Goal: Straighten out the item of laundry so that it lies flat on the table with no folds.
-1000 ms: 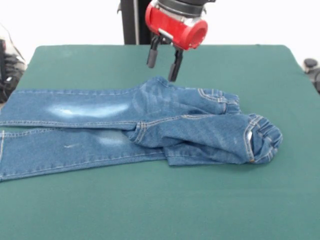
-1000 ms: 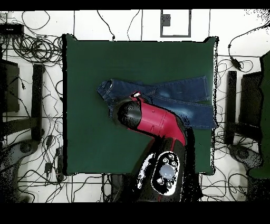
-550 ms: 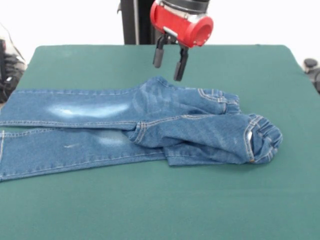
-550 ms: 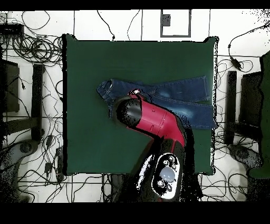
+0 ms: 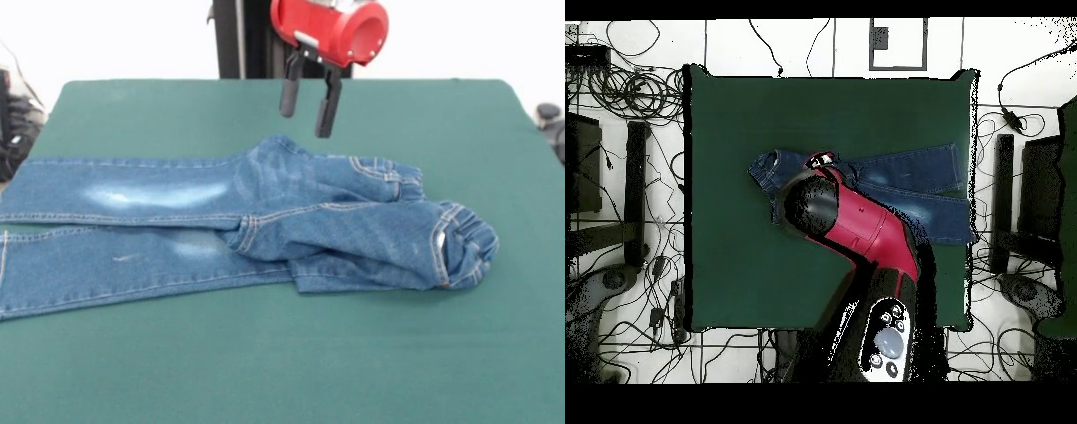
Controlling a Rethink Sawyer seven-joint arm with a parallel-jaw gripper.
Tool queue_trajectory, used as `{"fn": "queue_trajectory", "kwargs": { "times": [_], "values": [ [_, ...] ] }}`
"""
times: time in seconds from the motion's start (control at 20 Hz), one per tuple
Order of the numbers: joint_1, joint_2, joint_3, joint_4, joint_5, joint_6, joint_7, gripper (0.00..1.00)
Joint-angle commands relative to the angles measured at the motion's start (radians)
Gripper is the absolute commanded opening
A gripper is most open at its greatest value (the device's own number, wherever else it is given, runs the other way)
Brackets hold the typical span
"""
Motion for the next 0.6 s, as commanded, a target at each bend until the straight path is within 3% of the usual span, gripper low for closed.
{"fn": "queue_trajectory", "kwargs": {
  "times": [0.05, 0.6],
  "values": [
    [0.016, 0.082, 0.159, 0.132, 0.091, -0.122, 0.278, 1.0],
    [0.027, 0.121, 0.222, 0.179, 0.172, -0.171, 0.288, 1.0]
  ]
}}
